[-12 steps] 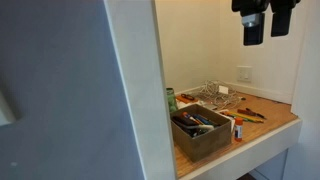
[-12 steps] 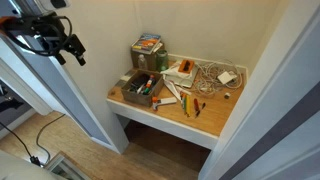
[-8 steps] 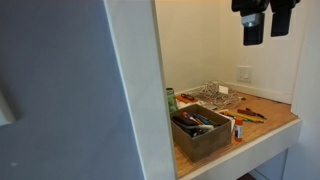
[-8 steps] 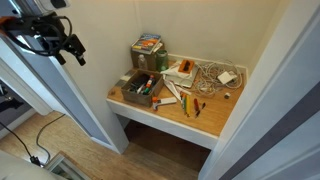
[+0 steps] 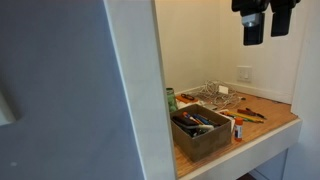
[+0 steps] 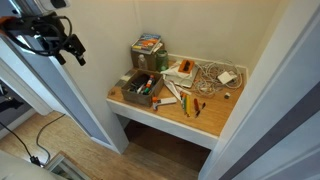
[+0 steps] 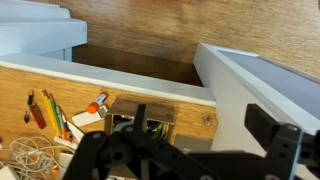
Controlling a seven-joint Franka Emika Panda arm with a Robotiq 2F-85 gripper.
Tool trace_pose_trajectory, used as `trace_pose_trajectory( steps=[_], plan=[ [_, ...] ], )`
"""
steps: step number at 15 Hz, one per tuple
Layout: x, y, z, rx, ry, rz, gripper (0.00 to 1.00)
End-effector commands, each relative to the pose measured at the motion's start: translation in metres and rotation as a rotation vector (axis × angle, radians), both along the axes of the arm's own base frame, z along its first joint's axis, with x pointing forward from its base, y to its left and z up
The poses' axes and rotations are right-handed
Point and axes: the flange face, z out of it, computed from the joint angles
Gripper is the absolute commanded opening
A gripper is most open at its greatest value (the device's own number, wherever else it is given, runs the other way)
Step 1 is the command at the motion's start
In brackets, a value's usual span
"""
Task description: Place the stick of glue in the box
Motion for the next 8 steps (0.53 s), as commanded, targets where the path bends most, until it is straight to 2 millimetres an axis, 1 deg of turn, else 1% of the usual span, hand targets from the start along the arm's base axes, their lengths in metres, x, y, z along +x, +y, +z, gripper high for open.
trace_pose_trajectory(
  steps=[1,3,6,8],
  plan=[
    [0.007,-0.009,0.003,0.009,0.002,-0.018,1.0],
    [0.023,-0.033,0.004,0.046,0.017,-0.043,1.0],
    [0.054,-0.081,0.002,0.109,0.004,-0.104,1.0],
    [0.076,-0.115,-0.004,0.17,0.004,-0.145,1.0]
  ],
)
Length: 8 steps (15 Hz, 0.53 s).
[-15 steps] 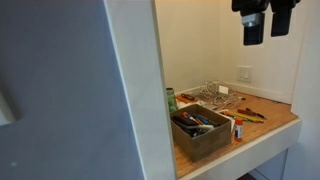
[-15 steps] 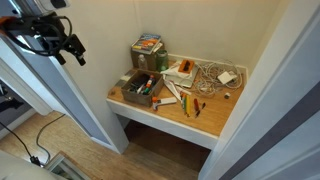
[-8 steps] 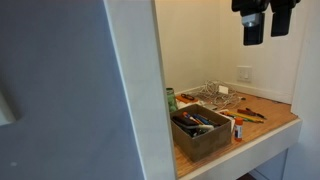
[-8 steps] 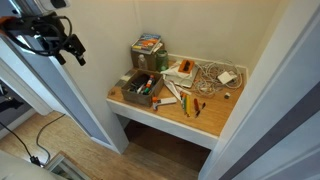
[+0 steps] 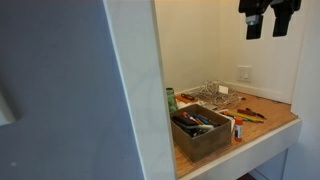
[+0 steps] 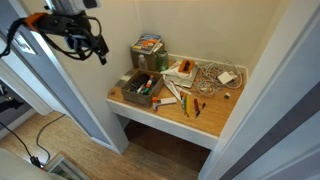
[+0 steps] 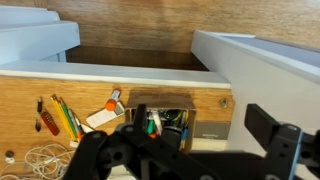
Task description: Place the stick of glue in the box
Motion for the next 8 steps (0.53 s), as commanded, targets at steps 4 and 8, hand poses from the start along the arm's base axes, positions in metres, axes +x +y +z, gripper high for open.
trace_pose_trajectory(
  steps=[4,8],
  plan=[
    [0.068,-0.091,-0.033,0.142,0.016,-0.164,1.0],
    [0.092,-0.115,-0.079,0.15,0.057,-0.277,1.0]
  ],
)
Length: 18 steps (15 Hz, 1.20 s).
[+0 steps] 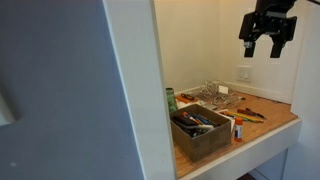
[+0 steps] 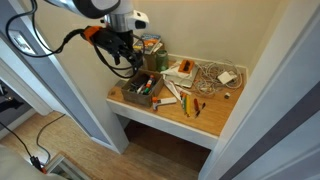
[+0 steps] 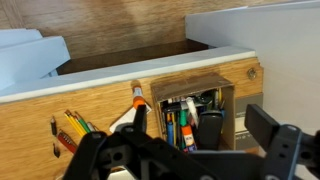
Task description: Place the stick of glue in the box
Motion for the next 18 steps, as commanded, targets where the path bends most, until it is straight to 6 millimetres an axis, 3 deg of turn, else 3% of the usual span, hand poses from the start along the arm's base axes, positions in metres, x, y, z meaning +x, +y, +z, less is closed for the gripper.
trace_pose_trajectory(
  steps=[1,7,10,11,14,18],
  plan=[
    [0.028,-0.012,-0.039,0.0,0.021,-0.082,1.0],
    [0.059,-0.032,-0.109,-0.012,0.057,-0.151,1.0],
    [0.068,-0.038,-0.135,-0.025,0.077,-0.134,1.0],
    [0.058,-0.033,-0.126,-0.029,0.075,-0.135,1.0],
    [0.062,-0.035,-0.14,-0.032,0.091,-0.137,1.0],
    [0.065,-0.036,-0.138,-0.032,0.086,-0.137,1.0]
  ],
)
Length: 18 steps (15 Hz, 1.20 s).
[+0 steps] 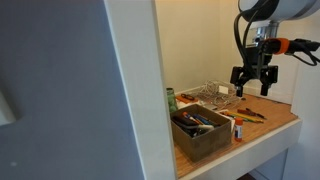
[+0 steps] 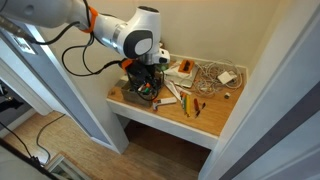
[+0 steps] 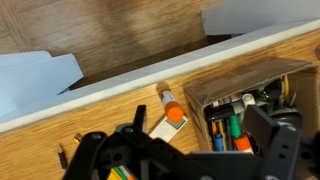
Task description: Place the stick of glue in the box
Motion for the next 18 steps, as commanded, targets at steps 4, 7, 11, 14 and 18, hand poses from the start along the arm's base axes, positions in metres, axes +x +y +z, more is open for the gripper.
trace_pose_trajectory(
  steps=[4,7,11,14,18],
  plan=[
    [0.016,-0.005,-0.017,-0.006,0.003,-0.051,1.0],
    [0.028,-0.011,-0.037,-0.002,0.028,-0.074,1.0],
    [0.043,-0.019,-0.066,-0.004,0.069,-0.105,1.0],
    [0.055,-0.028,-0.085,0.009,0.117,-0.142,1.0],
    [0.07,-0.036,-0.102,0.032,0.154,-0.177,1.0]
  ],
)
